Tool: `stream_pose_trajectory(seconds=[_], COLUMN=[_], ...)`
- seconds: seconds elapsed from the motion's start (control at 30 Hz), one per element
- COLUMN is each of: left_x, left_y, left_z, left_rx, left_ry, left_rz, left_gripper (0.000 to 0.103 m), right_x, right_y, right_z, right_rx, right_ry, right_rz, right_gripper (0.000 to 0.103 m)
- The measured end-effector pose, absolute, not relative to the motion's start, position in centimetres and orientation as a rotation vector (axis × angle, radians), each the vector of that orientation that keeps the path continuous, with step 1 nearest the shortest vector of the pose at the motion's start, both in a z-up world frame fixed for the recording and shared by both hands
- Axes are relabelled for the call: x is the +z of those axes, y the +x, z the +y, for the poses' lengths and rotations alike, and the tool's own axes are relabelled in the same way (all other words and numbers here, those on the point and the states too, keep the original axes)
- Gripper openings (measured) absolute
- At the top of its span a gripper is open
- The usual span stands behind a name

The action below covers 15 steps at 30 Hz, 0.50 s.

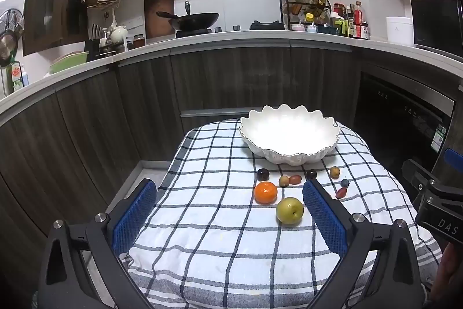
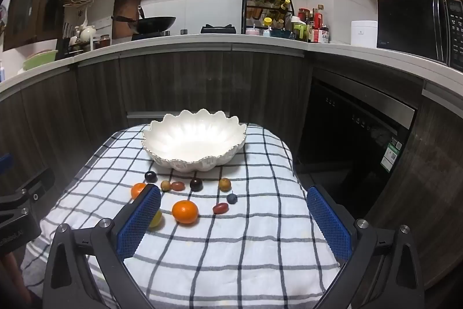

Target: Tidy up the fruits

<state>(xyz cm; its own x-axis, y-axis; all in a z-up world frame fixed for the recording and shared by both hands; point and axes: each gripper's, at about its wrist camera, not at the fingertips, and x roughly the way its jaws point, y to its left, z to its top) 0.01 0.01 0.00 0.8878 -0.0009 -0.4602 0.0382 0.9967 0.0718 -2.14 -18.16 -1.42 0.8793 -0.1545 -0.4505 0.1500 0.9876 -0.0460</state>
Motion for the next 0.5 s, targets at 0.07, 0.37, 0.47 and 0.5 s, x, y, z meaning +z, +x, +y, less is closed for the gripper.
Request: stream_pose_trajectory(seconds=[0.07, 0.37, 0.47, 0.5], left_x=[0.01, -0.07, -0.08, 0.05], left_y=[0.04, 0.07, 0.05, -0.17], left_z=[-0.01, -0.05, -0.18, -0.34], left_rx=[-0.021, -0.031, -0.025, -0.028], left_ry=[0.080, 0.072, 0.074, 0.073], left_rz=[0.481, 0.485, 0.482, 0.484], left_gripper=[0.103, 0.103, 0.103, 0.103], right_x=[-1.37, -0.89, -1.05, -0.98], right_y=[-2.22, -2.39, -2.33, -2.29], right_z=[-18.12, -18.21, -17.94, -17.94], right_rx=[-0.158, -0.160, -0.158, -0.158], right_ry=[-0.007, -0.008, -0.008, -0.008], right_rz=[0.466, 0.465, 0.461, 0.461], right_gripper=[0.102, 0.102, 0.102, 0.102])
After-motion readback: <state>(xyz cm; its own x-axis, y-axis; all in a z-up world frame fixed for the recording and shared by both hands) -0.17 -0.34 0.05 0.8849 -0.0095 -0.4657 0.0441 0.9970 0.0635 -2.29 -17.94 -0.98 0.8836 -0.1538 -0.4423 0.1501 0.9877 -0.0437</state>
